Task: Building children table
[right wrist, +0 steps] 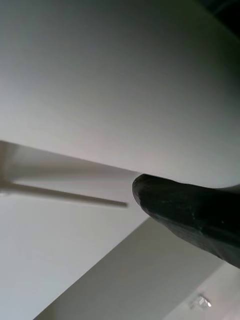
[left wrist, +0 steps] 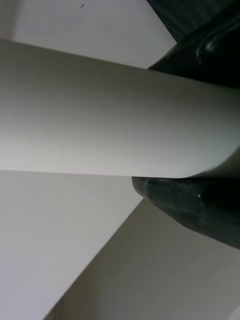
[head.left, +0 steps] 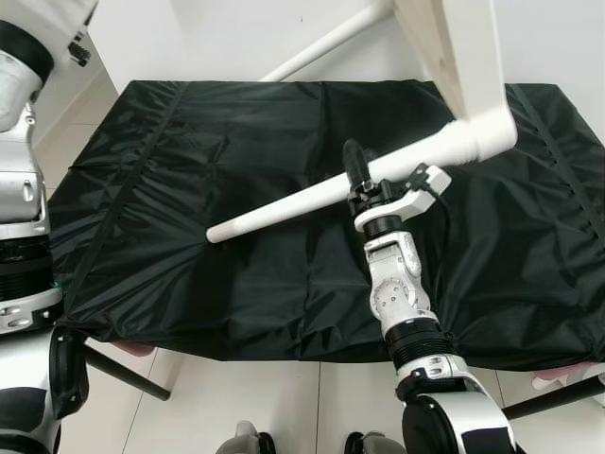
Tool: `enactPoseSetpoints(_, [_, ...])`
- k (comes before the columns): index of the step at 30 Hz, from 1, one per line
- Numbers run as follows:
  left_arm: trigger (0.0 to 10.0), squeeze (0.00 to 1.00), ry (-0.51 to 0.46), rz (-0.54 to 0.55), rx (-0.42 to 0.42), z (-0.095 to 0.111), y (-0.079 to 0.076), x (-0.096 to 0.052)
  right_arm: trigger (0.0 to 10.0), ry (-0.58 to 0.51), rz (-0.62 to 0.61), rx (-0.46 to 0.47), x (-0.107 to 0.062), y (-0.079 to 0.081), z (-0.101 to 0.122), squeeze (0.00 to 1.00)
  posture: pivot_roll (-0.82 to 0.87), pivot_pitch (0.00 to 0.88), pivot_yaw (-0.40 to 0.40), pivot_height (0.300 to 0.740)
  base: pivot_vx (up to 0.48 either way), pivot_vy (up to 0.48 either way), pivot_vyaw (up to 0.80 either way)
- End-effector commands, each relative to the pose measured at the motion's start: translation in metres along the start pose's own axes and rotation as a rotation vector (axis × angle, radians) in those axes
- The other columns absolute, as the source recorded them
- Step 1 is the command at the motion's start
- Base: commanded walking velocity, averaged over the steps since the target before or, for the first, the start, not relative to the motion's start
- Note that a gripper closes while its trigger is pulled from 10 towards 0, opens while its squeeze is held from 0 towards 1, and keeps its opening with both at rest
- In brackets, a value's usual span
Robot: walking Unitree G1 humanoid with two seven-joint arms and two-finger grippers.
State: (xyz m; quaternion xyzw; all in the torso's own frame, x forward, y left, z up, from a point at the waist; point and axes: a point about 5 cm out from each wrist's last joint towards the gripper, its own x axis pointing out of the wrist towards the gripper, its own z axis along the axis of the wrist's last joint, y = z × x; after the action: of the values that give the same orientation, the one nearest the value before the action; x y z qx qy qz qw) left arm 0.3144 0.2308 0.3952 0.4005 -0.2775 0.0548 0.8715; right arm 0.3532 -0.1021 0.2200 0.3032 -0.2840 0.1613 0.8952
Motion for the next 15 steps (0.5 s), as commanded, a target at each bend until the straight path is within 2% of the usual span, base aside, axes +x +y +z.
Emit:
enactPoseSetpoints(1, [10.0, 0.00, -0.047, 0.041, -0.062, 0.007, -0.001, 0.000, 0.0, -0.164, 0.204, -0.139, 0.017, 0.040, 0.028, 0.00, 0.05, 0.070, 0.045, 0.740, 0.000, 0.000, 0.00])
enactPoseSetpoints(5, [10.0, 0.00, -0.046, 0.047, -0.091, 0.006, -0.003, 0.002, 0.0, -0.218, 0.256, -0.191, 0.020, 0.051, 0.038, 0.00, 0.04, 0.064, 0.053, 0.740, 0.000, 0.000, 0.00])
enactPoseSetpoints(9, [10.0, 0.00, -0.053, 0.044, -0.122, 0.006, -0.005, 0.003, 0.0, -0.243, 0.270, -0.206, 0.023, 0.054, 0.045, 0.00, 0.03, 0.058, 0.052, 0.740, 0.000, 0.000, 0.00])
enactPoseSetpoints(10, [10.0, 0.00, -0.056, 0.053, -0.165, 0.007, -0.005, 0.004, 0.0, -0.262, 0.283, -0.224, 0.025, 0.055, 0.051, 0.00, 0.03, 0.055, 0.049, 0.740, 0.000, 0.000, 0.00])
enactPoseSetpoints(15, [10.0, 0.00, -0.060, 0.084, -0.229, 0.008, -0.005, 0.004, 0.0, -0.307, 0.309, -0.290, 0.029, 0.058, 0.063, 0.00, 0.03, 0.049, 0.041, 0.740, 0.000, 0.000, 0.00])
